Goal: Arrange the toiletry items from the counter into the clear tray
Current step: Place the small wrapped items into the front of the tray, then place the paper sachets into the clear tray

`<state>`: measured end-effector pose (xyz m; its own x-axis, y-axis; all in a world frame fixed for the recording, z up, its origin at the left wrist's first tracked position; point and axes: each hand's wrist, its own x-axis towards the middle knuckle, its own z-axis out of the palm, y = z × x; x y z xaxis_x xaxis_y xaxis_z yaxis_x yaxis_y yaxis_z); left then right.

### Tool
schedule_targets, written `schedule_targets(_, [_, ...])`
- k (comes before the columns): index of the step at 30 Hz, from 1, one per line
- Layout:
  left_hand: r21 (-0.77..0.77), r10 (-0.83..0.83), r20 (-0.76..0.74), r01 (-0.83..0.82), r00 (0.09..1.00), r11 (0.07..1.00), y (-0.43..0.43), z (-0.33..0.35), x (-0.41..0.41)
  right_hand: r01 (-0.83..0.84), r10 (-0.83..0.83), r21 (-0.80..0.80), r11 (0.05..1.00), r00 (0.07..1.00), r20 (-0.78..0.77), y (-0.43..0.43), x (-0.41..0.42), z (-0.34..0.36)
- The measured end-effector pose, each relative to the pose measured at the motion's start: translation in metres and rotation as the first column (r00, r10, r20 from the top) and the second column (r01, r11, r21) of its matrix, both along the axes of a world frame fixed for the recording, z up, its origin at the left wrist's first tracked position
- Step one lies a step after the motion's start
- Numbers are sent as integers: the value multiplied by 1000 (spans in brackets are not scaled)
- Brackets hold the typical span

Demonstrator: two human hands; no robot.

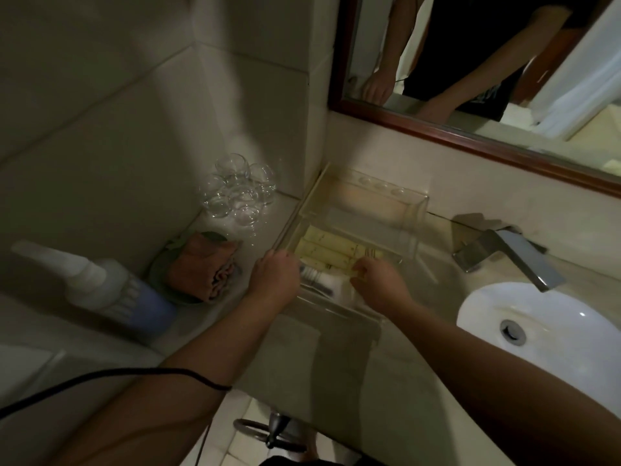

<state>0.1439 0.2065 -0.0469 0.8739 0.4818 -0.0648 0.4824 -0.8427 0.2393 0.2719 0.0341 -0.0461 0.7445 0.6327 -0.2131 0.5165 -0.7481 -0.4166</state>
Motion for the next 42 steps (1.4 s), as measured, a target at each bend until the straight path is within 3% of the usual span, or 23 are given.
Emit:
schedule_targets(6, [-136, -43, 5, 44, 999, 990, -26, 25, 6, 98, -99, 154, 983, 995, -2, -57, -1, 14])
schedule_targets(13, [-163, -253, 51, 258, 966, 952, -140, 42, 35, 274, -276, 270, 923, 961, -31, -193, -24, 22])
schedule_targets(15, [-142, -316, 63, 322, 947, 936, -182, 45, 40, 349, -345, 240, 906, 937, -59, -240, -33, 23])
schedule_targets(20, [-78, -273, 19, 274, 962, 959, -243, 43, 29, 378, -367, 149, 914, 925, -99, -327, -65, 22])
schedule_targets(29, [-188, -548, 177, 574, 818, 797, -459, 61, 55, 534, -534, 233, 813, 843, -66, -487, -95, 32])
schedule_targets(42, [-292, -805, 57, 781, 590, 552, -620, 38, 122, 784, -787, 79, 616, 617, 9, -646, -53, 28])
